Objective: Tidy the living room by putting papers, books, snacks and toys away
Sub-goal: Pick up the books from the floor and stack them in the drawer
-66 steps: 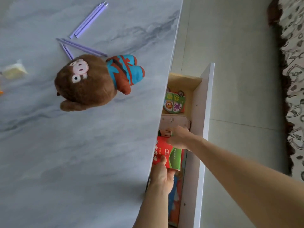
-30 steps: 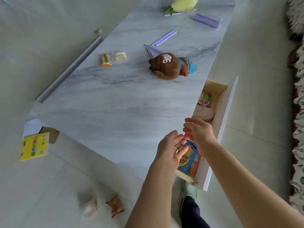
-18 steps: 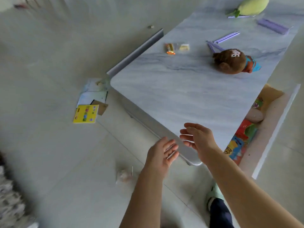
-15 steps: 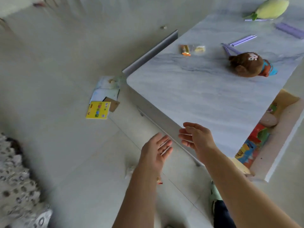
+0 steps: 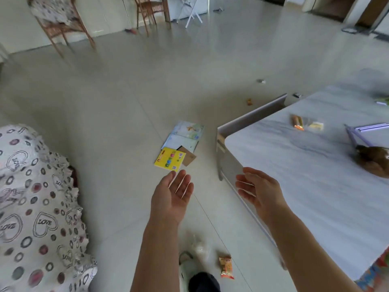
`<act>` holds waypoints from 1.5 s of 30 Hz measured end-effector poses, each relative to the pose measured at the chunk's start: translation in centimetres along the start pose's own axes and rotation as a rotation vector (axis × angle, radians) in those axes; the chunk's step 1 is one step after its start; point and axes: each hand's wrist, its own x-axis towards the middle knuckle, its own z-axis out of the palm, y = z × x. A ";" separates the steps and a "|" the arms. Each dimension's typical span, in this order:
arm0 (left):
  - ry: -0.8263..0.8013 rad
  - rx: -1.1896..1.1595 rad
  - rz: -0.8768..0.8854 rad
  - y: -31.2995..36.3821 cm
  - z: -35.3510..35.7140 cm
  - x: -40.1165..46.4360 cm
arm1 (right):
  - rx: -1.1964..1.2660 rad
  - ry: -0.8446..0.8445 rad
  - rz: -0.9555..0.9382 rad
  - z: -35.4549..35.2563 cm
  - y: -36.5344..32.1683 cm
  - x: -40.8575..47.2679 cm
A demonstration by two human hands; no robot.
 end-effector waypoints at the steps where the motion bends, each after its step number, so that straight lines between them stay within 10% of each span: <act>1: 0.007 -0.010 0.005 1.7 0.0 0.4 | 0.001 -0.003 0.003 1.5 -0.5 0.3; 17: 0.074 0.053 0.145 28.5 4.5 12.0 | 0.066 -0.124 0.025 28.8 -10.7 10.6; 33: -0.062 0.303 0.011 47.0 13.6 31.9 | 0.195 0.098 0.030 47.9 -14.1 24.6; 45: -0.226 0.530 -0.214 46.9 25.2 44.4 | 0.289 0.327 0.001 50.5 -18.6 33.6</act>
